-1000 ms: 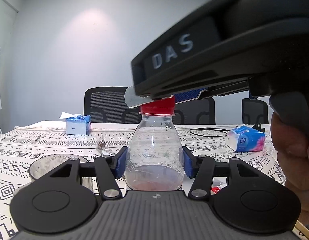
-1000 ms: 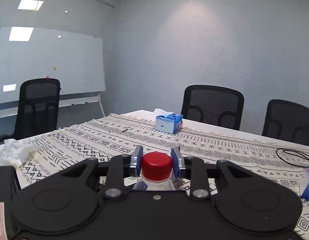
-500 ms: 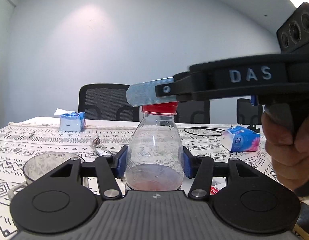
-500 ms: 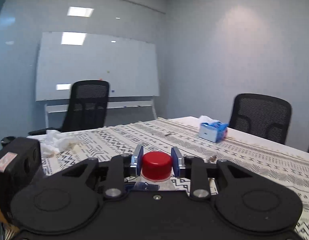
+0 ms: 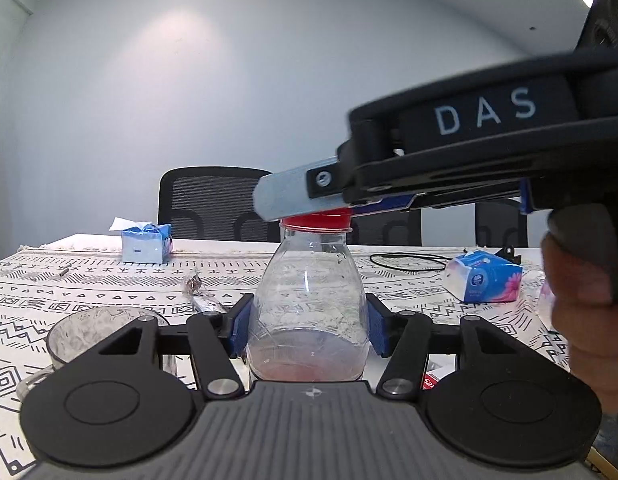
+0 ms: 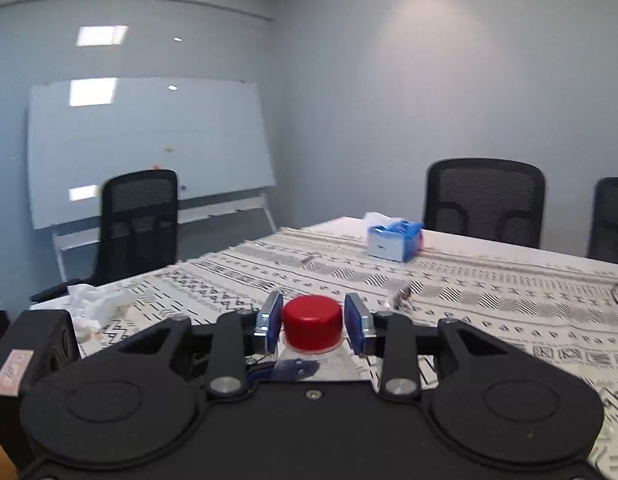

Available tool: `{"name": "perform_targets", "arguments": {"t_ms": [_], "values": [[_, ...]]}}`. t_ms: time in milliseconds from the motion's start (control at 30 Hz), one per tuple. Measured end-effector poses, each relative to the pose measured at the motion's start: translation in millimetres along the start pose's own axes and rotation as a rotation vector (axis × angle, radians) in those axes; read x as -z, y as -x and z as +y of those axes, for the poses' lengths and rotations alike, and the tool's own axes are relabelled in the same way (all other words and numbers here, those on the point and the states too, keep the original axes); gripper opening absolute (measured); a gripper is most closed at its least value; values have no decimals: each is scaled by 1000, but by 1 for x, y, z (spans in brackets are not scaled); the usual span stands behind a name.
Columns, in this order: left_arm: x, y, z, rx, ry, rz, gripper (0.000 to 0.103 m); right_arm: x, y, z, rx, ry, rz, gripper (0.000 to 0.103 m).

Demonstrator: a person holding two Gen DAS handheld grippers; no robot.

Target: Unscrew bottle cap and pour

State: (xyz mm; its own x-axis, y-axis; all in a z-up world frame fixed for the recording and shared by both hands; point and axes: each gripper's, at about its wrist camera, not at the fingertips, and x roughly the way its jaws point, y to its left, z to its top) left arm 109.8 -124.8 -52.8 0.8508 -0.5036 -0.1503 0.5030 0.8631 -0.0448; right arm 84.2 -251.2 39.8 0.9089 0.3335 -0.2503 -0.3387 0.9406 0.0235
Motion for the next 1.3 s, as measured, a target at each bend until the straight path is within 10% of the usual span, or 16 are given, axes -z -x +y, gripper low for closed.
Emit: {"name": "perform_targets", "arguments": {"t_ms": [267, 833, 1133, 1300], "values": [[0, -1, 0, -9, 1, -3, 55, 2, -9, 12, 95, -18, 5, 32], [0, 1, 5, 47, 7, 7, 54, 9, -17, -61, -387, 92, -49, 32], [1, 1, -1, 12, -7, -1, 55, 1, -3, 5, 9, 43, -3, 33], [0, 3, -1, 15, -2, -1, 54, 4, -6, -1, -42, 80, -18, 32]]}}
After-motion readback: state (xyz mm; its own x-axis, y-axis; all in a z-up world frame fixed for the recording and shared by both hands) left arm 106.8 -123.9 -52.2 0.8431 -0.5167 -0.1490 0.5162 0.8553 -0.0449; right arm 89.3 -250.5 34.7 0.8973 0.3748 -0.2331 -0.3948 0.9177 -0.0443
